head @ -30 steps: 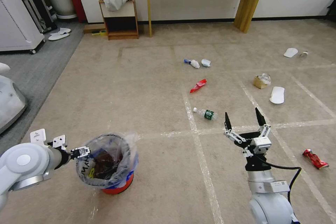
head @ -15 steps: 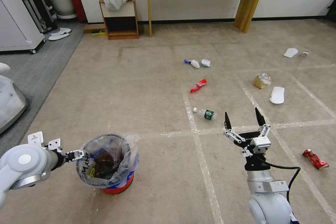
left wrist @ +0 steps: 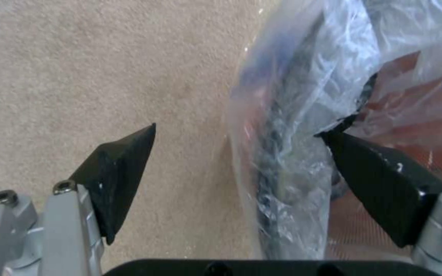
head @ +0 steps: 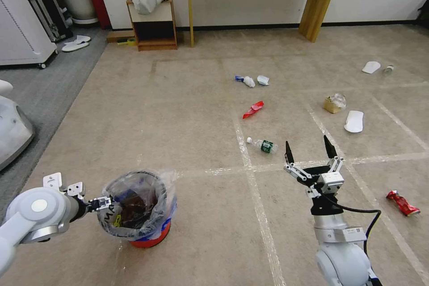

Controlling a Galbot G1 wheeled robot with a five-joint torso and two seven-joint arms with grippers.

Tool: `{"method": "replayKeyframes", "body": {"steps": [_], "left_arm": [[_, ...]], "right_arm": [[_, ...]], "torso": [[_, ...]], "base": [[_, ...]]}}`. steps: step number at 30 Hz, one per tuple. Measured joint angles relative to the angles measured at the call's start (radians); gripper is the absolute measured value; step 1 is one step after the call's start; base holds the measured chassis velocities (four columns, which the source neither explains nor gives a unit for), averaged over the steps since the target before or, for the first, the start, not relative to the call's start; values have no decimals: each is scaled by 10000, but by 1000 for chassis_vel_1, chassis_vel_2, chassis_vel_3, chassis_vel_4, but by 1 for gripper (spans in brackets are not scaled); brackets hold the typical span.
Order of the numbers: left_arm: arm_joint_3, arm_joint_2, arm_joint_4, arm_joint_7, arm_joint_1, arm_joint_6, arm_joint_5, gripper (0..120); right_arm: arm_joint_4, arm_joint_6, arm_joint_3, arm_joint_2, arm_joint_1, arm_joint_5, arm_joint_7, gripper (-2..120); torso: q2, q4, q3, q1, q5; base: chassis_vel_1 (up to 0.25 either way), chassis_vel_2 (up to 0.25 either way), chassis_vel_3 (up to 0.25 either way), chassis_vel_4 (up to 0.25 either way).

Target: Pick up the trash bin and place the garbage on the floor into it.

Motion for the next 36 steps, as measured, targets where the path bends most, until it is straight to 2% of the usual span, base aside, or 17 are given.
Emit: {"method": "replayKeyframes", "body": {"steps": [12,15,16,17,20,21,22,23,25,26,28,29,31,32,33,35,36], "left_arm": [[134,-136,424,40,-145,-12,108,88],[173,-174,523,37,-184,-11,99,85],[181,-178,572,37,-186,-11,96,79],[181,-178,572,37,-186,-11,96,79],[172,-124,621,31,-210,-11,-212,59],[172,-124,621,31,-210,-11,-212,59],[167,-104,623,10,-233,-11,-327,54],[167,-104,623,10,-233,-11,-327,54],[178,-79,625,-22,-256,2,-419,45],[178,-79,625,-22,-256,2,-419,45],[191,-96,615,-63,-267,36,-526,33],[191,-96,615,-63,-267,36,-526,33],[201,-117,548,-95,-230,106,-612,23],[201,-117,548,-95,-230,106,-612,23],[203,-122,482,-120,-194,132,-659,15],[202,-122,450,-128,-178,146,-695,11],[201,-122,397,-129,-164,165,-744,5]], "right_arm": [[-101,3,-94,-32,89,9,0,100],[-120,4,-117,-31,90,8,0,100],[-127,12,-123,-22,73,-3,-2,100],[-127,12,-123,-22,73,-3,-2,100],[-95,56,-127,28,-15,-37,-7,100],[-95,56,-127,28,-15,-37,-7,100],[-47,58,-128,42,-22,-42,-6,100],[-47,58,-128,42,-22,-42,-6,100],[64,58,-125,56,-54,-46,1,100],[64,58,-125,56,-54,-46,1,100],[146,58,-100,56,-111,-48,7,100],[146,58,-100,56,-111,-48,7,100],[200,64,-53,50,-201,-56,9,100],[200,64,-53,50,-201,-56,9,100],[232,72,-36,50,-252,-60,9,100],[250,75,-33,53,-272,-61,9,100],[272,77,-32,65,-292,-68,9,100]], "torso": [[0,0,0,0,-1],[0,-1,0,0,-1],[0,-1,0,0,-1],[0,-1,0,0,-1],[0,0,0,0,-1],[0,0,0,0,-1],[1,-1,0,0,-1],[1,-1,0,0,-1],[0,-1,0,0,-1],[0,-1,0,0,-1],[0,-1,0,0,-1],[0,-1,0,0,-1],[0,-1,0,0,-1],[0,-1,0,0,-1],[0,-1,0,0,-1],[0,-1,0,0,-1],[0,-1,0,-1,-1]], "base": [[0,0,0,0],[0,0,0,0],[0,0,0,0],[0,0,0,0],[0,0,0,0],[0,0,0,0],[0,0,0,0],[0,0,0,0],[0,0,0,0],[0,0,0,0],[0,0,0,0],[0,0,0,0],[0,0,0,0],[0,0,0,0],[0,0,0,0],[0,0,0,0],[0,0,0,0]]}}
